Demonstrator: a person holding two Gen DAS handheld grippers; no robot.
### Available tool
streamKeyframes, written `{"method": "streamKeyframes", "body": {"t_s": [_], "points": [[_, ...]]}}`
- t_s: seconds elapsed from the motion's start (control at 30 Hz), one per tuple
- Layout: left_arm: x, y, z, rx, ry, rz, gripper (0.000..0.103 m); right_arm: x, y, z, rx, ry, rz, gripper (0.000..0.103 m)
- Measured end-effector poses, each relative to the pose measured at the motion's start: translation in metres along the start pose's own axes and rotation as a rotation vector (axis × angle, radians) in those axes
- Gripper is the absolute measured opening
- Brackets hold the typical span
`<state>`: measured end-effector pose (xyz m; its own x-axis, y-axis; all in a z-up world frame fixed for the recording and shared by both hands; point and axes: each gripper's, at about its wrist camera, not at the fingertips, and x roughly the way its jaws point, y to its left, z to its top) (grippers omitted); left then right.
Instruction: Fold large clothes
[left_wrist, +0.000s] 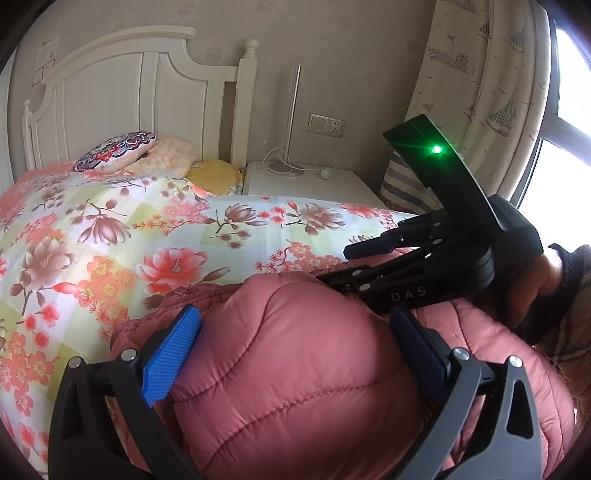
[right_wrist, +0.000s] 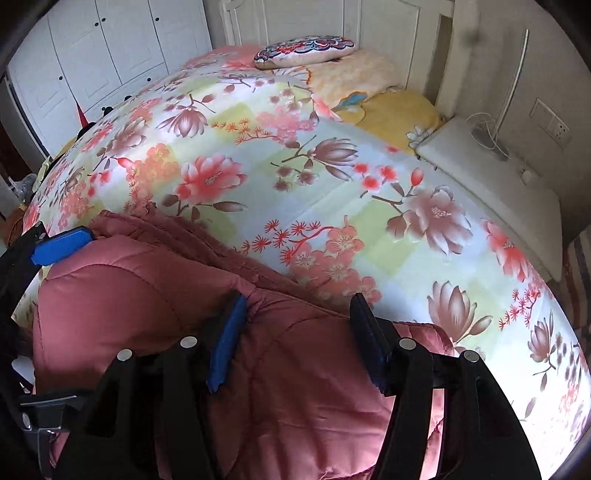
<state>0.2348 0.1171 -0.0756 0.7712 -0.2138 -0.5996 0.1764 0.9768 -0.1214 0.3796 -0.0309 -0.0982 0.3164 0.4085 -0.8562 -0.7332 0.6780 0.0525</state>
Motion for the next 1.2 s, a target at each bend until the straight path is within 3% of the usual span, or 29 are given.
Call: {"method": "streamKeyframes", "body": {"t_s": [0.13,0.23,0.27,0.33,0.4,0.53,0.57,0.6,0.67,0.73,0.83,0.97,1.03,1.1,1.2], "points": [[0.0,-0.002,0.001,0.005,0.014,0.014,0.101,0.004,0.008,0.002,-0.027,-0.01,-0.047,0.058],[-0.021,-0.009,0.02,0.04,0.046,0.194,0.101,0.004,0.014,-0.002,-0.043,-0.016,-0.073,0.058],[-0.035,-0.006,0.027,0.006,0.029,0.208,0.101,0.003,0.016,-0.003,-0.048,-0.02,-0.08,0.058],[-0.072,0.003,0.04,-0.118,-0.032,0.087,0.101,0.003,0.018,-0.005,-0.054,-0.03,-0.085,0.058],[-0.084,0.002,0.041,-0.154,-0.025,0.015,0.101,0.003,0.017,-0.006,-0.048,-0.038,-0.077,0.058],[-0.057,-0.019,0.008,-0.057,0.096,0.043,0.101,0.003,0.014,-0.005,-0.035,-0.043,-0.063,0.058],[-0.039,-0.02,-0.006,-0.014,0.147,0.133,0.101,0.004,0.014,-0.005,-0.035,-0.045,-0.065,0.058],[-0.028,-0.019,-0.018,0.011,0.152,0.133,0.101,0.003,0.014,-0.005,-0.036,-0.046,-0.066,0.058],[-0.024,-0.008,-0.035,0.021,0.065,0.056,0.101,0.004,0.014,-0.004,-0.033,-0.046,-0.074,0.058],[-0.024,-0.001,-0.039,0.007,0.058,0.023,0.101,0.005,0.013,-0.004,-0.025,-0.044,-0.076,0.058],[-0.025,-0.004,-0.04,0.025,0.051,0.034,0.101,0.004,0.018,-0.002,-0.04,-0.037,-0.101,0.058],[-0.026,-0.002,-0.046,0.022,0.032,0.036,0.101,-0.019,0.037,0.013,-0.128,-0.024,-0.204,0.057],[-0.027,-0.001,-0.047,0.019,0.025,0.033,0.101,-0.048,0.048,0.023,-0.114,-0.125,-0.074,0.057],[-0.027,-0.001,-0.046,0.018,0.025,0.032,0.101,-0.054,0.06,0.029,-0.12,-0.157,0.023,0.057],[-0.028,0.0,-0.046,0.013,0.031,0.041,0.101,-0.006,0.083,0.026,-0.232,-0.001,-0.035,0.057]]}}
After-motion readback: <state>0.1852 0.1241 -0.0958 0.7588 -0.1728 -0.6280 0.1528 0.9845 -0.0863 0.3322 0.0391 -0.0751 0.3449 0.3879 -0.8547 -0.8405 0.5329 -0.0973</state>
